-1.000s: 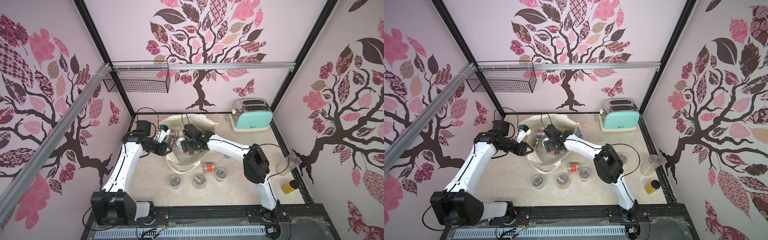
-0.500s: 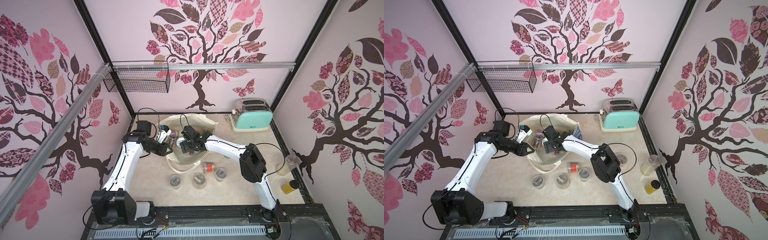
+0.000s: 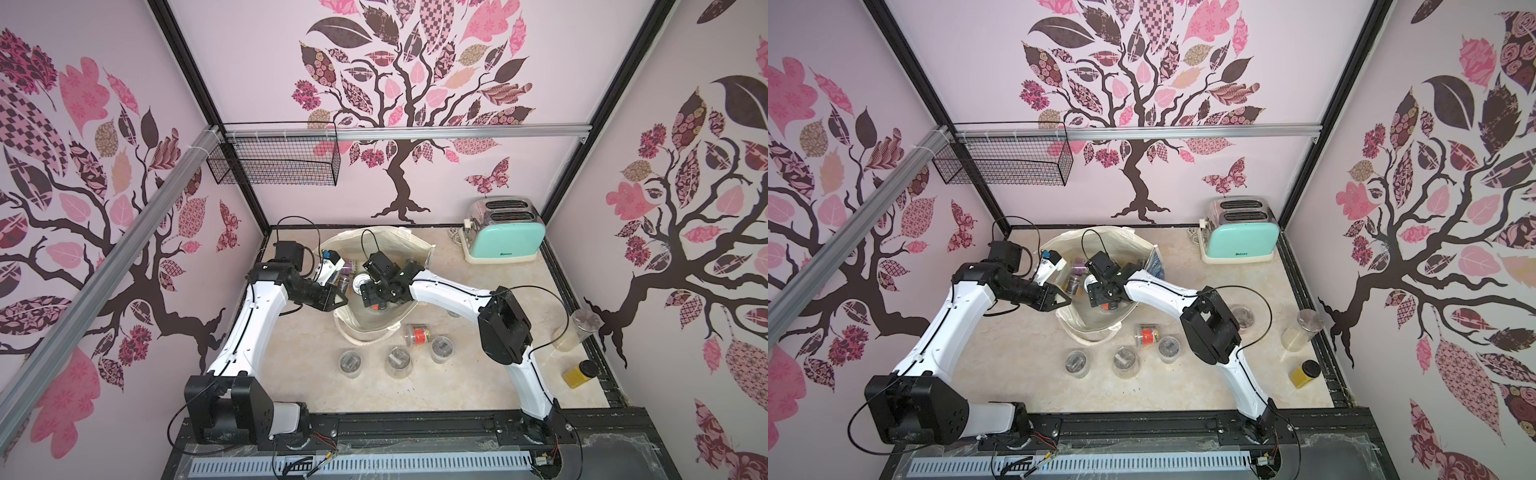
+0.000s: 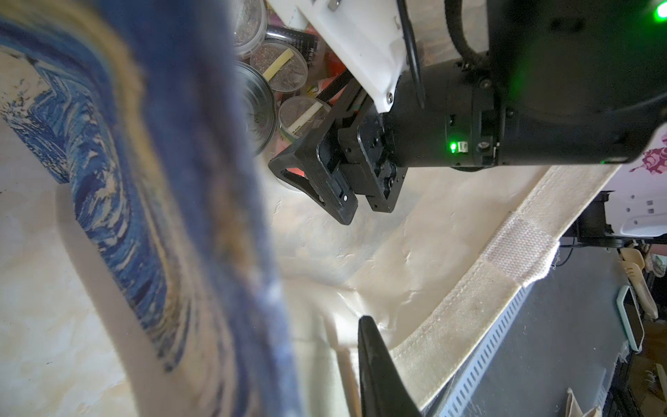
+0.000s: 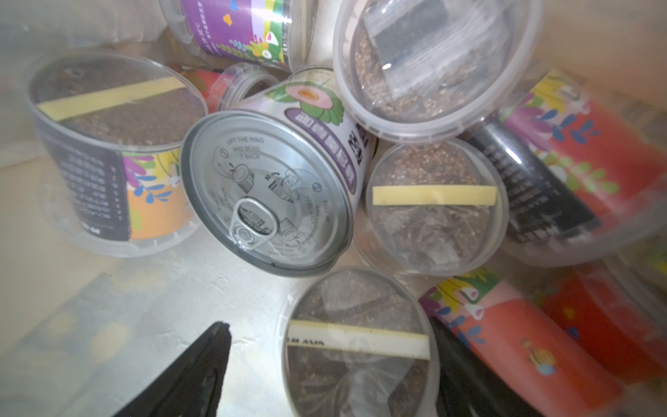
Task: Take out the seed jars from the canvas bag
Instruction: Pick up the seed jar from the canvas bag.
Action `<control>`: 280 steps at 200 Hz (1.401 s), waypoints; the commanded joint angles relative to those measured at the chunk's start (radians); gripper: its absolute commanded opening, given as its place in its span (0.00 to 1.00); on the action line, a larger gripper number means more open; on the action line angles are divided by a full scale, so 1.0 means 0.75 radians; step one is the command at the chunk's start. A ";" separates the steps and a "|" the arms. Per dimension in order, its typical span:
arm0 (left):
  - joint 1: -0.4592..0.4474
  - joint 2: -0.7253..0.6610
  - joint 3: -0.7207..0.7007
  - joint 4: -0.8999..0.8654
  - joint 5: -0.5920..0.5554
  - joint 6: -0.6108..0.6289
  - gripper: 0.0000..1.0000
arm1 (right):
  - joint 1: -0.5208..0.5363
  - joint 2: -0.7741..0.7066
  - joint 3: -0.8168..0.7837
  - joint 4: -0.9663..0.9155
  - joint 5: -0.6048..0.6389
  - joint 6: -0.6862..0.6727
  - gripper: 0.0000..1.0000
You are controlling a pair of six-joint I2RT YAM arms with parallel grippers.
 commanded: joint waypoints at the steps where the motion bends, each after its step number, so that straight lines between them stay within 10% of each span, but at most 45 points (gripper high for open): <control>1: -0.007 0.014 -0.019 -0.022 0.044 0.005 0.19 | -0.006 0.063 0.022 -0.031 -0.023 0.038 0.86; 57: -0.008 0.010 -0.028 -0.022 0.054 0.002 0.18 | -0.003 0.093 0.028 -0.099 0.235 0.121 0.83; 280: -0.007 0.044 0.082 -0.072 -0.031 -0.003 0.16 | -0.002 -0.232 -0.261 0.339 0.251 0.181 0.59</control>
